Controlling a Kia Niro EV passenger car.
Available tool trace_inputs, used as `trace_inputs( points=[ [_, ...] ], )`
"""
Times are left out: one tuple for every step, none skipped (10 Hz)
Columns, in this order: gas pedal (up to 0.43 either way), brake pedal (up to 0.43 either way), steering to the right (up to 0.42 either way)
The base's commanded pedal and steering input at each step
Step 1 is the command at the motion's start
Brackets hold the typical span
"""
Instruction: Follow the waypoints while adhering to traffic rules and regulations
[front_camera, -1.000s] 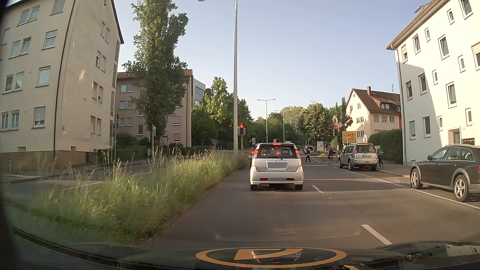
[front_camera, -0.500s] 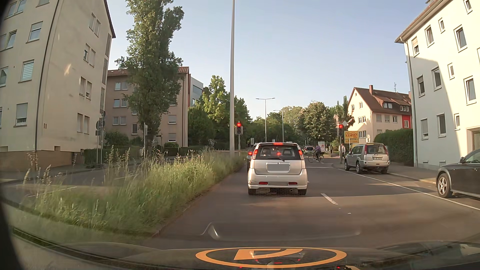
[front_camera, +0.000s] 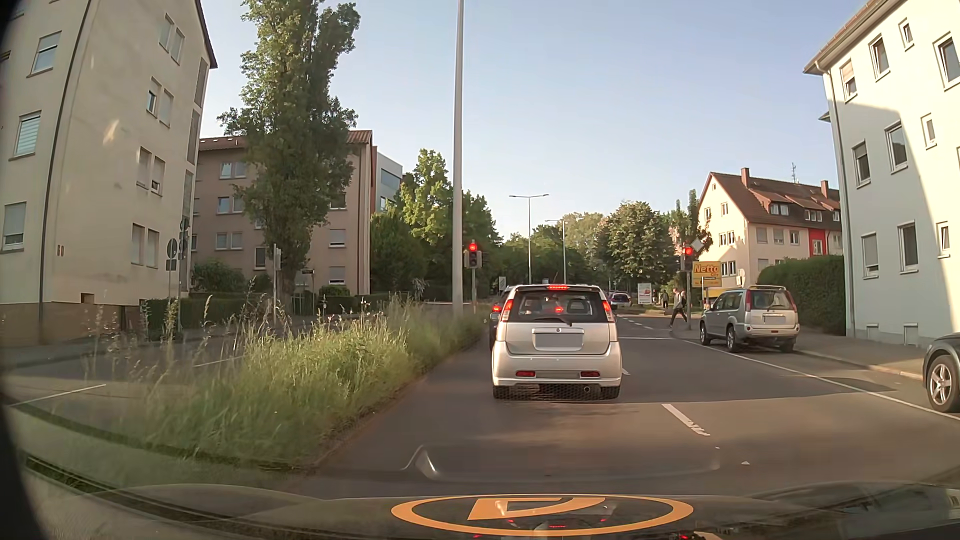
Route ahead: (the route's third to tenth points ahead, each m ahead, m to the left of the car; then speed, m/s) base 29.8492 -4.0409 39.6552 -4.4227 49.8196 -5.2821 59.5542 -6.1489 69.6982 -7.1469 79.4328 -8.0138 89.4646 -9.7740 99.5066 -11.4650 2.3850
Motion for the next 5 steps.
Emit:
trace_inputs(
  points=[
    [0.0, 0.122, 0.011],
    [0.0, 0.122, 0.011],
    [0.0, 0.116, 0.011],
    [0.0, 0.061, 0.011],
    [0.0, 0.018, 0.011]
  ],
)
